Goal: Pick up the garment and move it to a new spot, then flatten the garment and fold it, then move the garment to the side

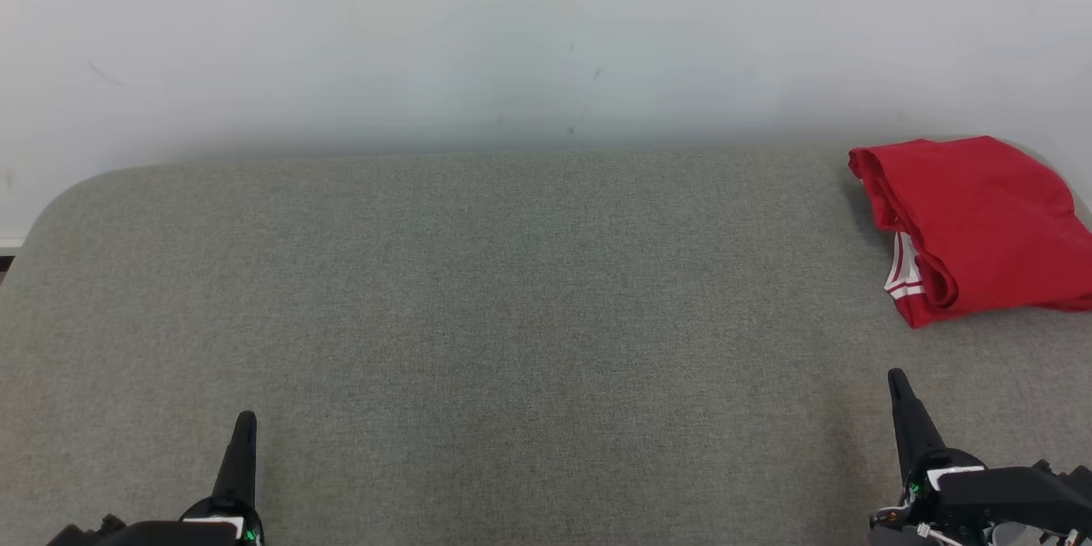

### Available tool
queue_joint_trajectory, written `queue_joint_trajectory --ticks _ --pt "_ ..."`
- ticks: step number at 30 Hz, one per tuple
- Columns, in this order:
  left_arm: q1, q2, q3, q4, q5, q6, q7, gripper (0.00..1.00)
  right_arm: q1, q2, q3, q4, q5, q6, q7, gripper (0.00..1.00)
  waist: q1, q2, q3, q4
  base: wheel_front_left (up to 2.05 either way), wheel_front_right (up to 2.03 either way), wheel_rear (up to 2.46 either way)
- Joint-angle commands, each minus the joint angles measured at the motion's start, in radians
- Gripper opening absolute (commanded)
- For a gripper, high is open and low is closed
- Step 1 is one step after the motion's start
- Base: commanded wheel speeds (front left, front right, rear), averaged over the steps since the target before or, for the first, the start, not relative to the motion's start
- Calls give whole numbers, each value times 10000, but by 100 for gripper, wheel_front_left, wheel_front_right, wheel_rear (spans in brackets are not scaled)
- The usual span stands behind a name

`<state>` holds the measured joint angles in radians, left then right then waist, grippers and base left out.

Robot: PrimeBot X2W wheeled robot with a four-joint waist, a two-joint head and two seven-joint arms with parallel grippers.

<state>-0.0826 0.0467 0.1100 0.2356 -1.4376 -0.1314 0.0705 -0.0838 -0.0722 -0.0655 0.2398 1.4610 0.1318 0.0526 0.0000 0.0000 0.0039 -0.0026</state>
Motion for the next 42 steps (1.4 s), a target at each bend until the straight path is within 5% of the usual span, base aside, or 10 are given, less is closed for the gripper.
queue_joint_trajectory --ticks 1,23,42 --pt "-150 53 38 -9 -279 11 74 0 -159 27 -66 -27 270 -17 64 0 0 0 -1 2 0 0 0" --pt "-319 59 61 111 -1788 14 478 0 -264 96 -320 45 1707 -21 493 0 0 0 -8 26 0 0 0" --pt "-316 57 59 110 -1774 14 458 0 -269 123 -361 45 1626 -21 522 0 0 0 -8 26 0 0 0"
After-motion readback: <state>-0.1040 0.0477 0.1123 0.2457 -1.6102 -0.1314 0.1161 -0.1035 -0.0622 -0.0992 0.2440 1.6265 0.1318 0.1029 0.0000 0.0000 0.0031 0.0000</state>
